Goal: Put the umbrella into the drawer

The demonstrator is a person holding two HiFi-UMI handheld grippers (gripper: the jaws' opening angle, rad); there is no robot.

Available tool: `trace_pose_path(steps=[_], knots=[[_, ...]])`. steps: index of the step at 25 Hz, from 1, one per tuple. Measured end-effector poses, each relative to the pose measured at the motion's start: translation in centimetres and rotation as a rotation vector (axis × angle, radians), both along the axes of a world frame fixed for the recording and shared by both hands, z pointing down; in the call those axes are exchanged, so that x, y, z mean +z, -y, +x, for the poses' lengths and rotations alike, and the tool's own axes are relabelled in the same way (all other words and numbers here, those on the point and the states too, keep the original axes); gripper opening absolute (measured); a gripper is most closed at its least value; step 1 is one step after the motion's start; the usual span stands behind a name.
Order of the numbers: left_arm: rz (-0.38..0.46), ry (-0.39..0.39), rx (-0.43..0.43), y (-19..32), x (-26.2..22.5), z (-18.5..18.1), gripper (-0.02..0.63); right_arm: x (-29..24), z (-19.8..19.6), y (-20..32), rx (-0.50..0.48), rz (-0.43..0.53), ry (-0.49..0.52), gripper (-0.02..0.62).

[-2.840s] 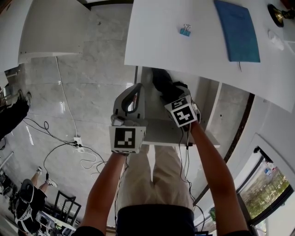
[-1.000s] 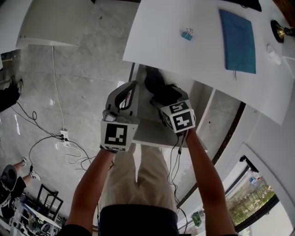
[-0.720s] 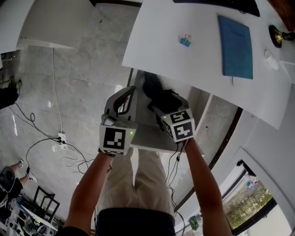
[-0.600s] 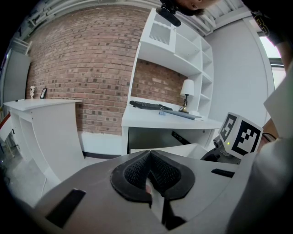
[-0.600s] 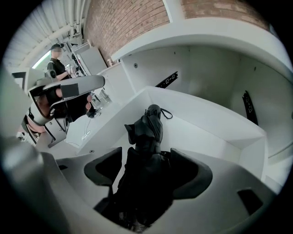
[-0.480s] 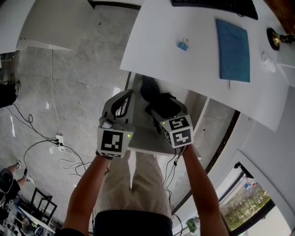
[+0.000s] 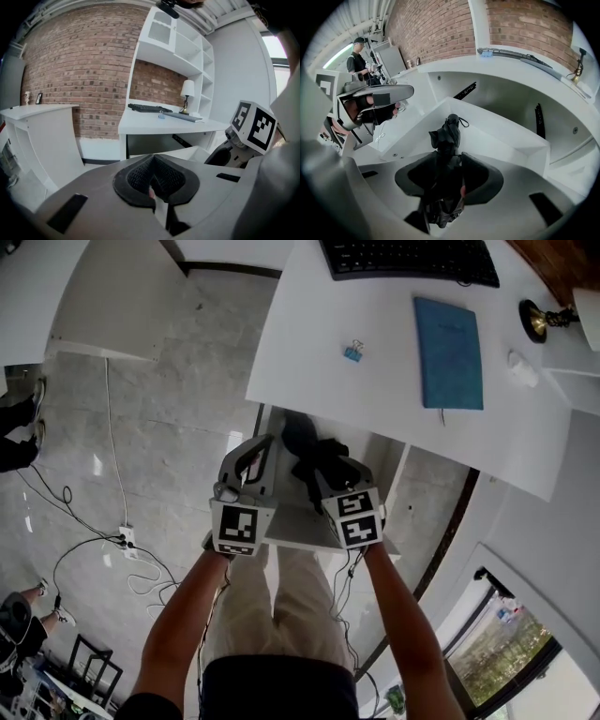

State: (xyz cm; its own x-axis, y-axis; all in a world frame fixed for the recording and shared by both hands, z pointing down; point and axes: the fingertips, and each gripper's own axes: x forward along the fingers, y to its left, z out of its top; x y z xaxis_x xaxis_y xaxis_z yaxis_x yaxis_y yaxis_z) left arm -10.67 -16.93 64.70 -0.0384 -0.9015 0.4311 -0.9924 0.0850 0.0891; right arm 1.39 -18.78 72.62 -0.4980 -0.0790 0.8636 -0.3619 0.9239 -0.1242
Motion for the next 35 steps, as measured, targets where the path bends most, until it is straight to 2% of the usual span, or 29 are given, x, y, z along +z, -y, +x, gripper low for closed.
trace_pose_path(steps=[4,6,9,17,21,28,35], knots=[[-0.009,0.083,0.107,0.7,-2.8,1.6,0.018,-2.5,-0.2,-0.4,0.032,0.022,-0.026,0.093],[-0.006,0.078,0.13,0.7,-4.8,2.3,0.018,-4.0,0.0,-0.5,0.06,0.044,-0.03,0.041],[-0.002,0.058,0.128,0.1,-8.2,2.5,0.018,-7.0,0.1,-0.7,0.096,0.058,-0.013,0.003],[0.003,0.036,0.094,-2.1,-16.8,1.9,0.018,-16.9,0.6,-0.3,0.185,0.083,0.089,0.003],[0.016,0.044,0.099,-2.8,-20.6,1.7,0.018,-22.1,1.3,0.1,0.242,0.12,0.153,0.003],[0.04,0.019,0.109,-3.6,-26.5,2.4,0.018,-29.3,2.2,-0.3,0.322,0.129,0.23,0.002],[0.096,-0.019,0.134,-3.6,-31.6,3.6,0.018,-36.6,1.2,0.2,0.309,0.216,0.341,0.002]])
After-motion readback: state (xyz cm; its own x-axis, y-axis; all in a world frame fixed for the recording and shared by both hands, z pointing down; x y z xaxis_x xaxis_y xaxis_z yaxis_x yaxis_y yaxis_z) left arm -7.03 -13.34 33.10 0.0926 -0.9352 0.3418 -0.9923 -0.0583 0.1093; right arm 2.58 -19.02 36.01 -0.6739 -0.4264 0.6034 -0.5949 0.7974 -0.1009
